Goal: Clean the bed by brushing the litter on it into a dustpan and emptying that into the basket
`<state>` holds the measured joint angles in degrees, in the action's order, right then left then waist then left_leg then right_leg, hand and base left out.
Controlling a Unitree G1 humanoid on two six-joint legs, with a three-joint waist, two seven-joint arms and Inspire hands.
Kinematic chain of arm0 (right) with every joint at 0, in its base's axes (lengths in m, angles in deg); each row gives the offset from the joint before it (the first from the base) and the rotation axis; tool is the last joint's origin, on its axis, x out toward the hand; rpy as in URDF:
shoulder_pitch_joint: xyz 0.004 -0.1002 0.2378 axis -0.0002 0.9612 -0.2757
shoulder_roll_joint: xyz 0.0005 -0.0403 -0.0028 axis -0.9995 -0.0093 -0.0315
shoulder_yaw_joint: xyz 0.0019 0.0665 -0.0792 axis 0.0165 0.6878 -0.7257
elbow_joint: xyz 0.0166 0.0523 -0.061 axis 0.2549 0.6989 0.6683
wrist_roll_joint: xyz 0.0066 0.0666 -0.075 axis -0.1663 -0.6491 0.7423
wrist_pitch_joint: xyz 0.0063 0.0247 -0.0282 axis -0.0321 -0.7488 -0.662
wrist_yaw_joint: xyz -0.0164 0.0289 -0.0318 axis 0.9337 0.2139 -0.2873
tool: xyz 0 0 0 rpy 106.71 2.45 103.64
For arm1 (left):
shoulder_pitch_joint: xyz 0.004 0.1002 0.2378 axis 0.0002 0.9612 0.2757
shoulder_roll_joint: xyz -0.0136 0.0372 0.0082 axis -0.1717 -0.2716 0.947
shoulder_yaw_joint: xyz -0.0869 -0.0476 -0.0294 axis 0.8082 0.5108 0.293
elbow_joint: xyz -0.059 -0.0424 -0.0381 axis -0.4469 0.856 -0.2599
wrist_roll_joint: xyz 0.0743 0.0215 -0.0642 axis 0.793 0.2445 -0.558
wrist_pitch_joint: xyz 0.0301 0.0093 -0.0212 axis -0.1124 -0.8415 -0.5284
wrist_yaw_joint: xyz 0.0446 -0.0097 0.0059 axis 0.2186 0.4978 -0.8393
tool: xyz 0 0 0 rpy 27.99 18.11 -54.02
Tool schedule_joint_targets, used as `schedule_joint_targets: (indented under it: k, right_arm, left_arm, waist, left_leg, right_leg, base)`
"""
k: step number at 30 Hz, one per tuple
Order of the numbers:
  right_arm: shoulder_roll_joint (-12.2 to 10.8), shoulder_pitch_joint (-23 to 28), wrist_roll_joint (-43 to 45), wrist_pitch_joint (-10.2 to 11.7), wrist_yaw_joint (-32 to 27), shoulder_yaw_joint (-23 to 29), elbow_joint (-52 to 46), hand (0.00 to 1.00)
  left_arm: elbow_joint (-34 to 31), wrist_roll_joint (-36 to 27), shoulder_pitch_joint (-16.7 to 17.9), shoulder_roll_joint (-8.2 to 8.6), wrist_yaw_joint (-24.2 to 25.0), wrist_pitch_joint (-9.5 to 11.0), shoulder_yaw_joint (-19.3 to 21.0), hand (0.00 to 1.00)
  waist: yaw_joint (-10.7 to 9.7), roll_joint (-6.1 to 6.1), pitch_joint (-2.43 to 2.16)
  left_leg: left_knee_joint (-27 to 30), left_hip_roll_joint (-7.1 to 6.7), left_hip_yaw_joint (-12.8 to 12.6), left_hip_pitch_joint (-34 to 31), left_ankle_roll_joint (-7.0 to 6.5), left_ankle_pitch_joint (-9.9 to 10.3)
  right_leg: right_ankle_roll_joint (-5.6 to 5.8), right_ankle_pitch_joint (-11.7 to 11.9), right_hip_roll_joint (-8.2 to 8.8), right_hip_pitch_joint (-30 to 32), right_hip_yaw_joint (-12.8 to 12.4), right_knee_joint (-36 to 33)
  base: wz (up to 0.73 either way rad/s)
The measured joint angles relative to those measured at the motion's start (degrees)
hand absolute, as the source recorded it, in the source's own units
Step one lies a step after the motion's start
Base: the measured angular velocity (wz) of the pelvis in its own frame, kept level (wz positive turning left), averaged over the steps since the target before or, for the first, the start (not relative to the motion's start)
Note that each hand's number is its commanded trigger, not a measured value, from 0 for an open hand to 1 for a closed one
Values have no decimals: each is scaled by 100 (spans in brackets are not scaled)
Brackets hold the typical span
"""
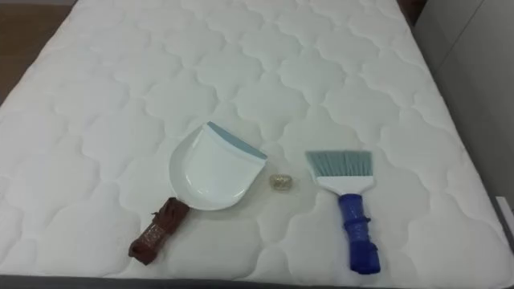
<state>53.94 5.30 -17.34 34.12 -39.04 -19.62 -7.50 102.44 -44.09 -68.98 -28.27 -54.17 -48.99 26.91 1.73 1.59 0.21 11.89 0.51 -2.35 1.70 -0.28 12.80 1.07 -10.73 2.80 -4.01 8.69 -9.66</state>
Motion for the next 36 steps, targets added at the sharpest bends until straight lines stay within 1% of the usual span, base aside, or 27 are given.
schedule_joint_targets:
  k: [7, 13, 17, 19, 20, 21, 22, 24, 27, 31, 33, 36]
  right_arm:
    - [1, -2, -3, 2, -13, -4, 10, 0]
    - [-1, -3, -10, 2, -21, -10, 7, 0]
    - [0, -1, 5, 19, -34, -8, 17, 0]
    - [0, -1, 1, 40, -37, -8, 17, 0]
    - [-1, -2, 0, 59, -41, -9, 18, 0]
    - [0, -6, -24, 65, -46, -8, 16, 0]
    - [0, -5, -44, 67, -53, -8, 15, 0]
    - [3, -12, -64, 105, -75, -9, -9, 0]
    - [4, -8, -50, 166, -73, -14, -68, 0]
    - [2, -15, 25, 232, -31, -13, -54, 0]
    - [0, -29, 11, 269, -16, -14, 4, 0]
    - [-2, -26, -3, 265, 27, -14, 11, 0]
  left_arm:
    - [-1, -17, 4, -3, -7, -12, -3, 0]
    - [-20, -46, -78, -5, -61, 13, -2, 0]
    - [-33, -48, -95, -5, -278, 125, 47, 0]
    - [-172, -51, -113, -8, -368, 138, 139, 0]
    - [-403, -52, -113, -6, -471, 149, 145, 0]
    - [-668, -63, -113, -5, -558, 199, 146, 0]
    - [-802, -69, -113, -5, -611, 232, 143, 0]
    - [-1291, -200, -154, -5, -827, 462, 96, 0]
    - [-1516, -429, -303, 0, -1020, 686, -12, 0]
    - [-1965, -526, -341, 29, -1190, 769, -19, 0]
    - [-2120, -525, -385, 30, -1378, 927, -19, 0]
    - [-2325, -535, -455, 29, -1422, 965, -13, 0]
  waist:
    - [0, -9, 8]
    - [2, 7, 12]
    - [-2, 9, 7]
    - [-5, 17, 2]
    - [5, 21, 3]
    - [9, 13, 8]
    - [9, 7, 10]
    - [-1, -6, 14]
    - [-10, -33, 8]
    - [-35, -27, 8]
    - [-34, -27, 6]
    - [-50, -24, 13]
  left_leg:
    - [17, 0, 0, 11, 0, 0]
    - [-24, 0, 0, -6, 0, 1]
    - [-15, -3, -2, -4, -1, -2]
    - [-2, -5, 1, 3, -4, -7]
    - [10, -6, 1, 0, -5, -8]
    - [44, -8, 3, 0, -5, -8]
    - [56, -10, 6, 2, -5, -8]
    - [71, -9, 7, -1, -5, -8]
    - [65, -9, 2, 1, -5, -8]
    - [13, -10, 10, 4, -5, -8]
    - [34, -11, 6, 26, -5, -8]
    - [21, -13, 7, 89, -5, -8]
  right_leg:
    - [0, 0, 4, 4, 2, -1]
    - [0, 0, 2, 1, 2, -11]
    - [0, 0, 2, -2, 4, -10]
    - [0, 0, 3, -3, 9, -9]
    - [0, 0, 5, 0, 9, -9]
    - [0, 0, 9, 0, 12, -5]
    - [0, 0, 11, -2, 15, -2]
    - [0, 0, 10, 1, 11, -6]
    - [1, 0, 10, -5, 9, -9]
    - [2, 1, 7, 9, 13, -2]
    - [2, 1, 7, -8, 8, -2]
    - [2, 1, 7, -100, 1, 15]
  base:
    - [0]
    - [0]
    - [0]
    - [0]
    - [0]
    - [0]
    - [0]
    - [0]
    - [0]
    - [0]
    - [0]
    - [0]
